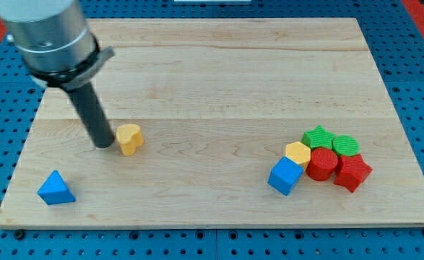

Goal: Place your arm parallel left to the blue cube

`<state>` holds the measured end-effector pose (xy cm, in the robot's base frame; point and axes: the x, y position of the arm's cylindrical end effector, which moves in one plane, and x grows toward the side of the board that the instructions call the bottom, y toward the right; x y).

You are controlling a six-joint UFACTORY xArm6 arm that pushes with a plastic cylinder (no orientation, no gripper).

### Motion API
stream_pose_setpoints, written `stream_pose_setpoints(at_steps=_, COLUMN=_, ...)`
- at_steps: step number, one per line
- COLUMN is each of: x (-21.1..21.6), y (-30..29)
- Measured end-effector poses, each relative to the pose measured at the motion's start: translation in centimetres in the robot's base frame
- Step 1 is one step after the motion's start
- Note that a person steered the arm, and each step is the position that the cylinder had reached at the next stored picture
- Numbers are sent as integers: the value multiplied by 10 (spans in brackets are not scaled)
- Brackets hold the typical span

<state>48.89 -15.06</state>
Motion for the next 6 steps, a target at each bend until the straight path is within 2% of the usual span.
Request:
stream_pose_setpoints(at_steps=3, x=-4, y=227)
stream_pose_setpoints(at_steps=4, x=6, y=217)
stream_pose_setpoints(at_steps=6, x=77, y=87)
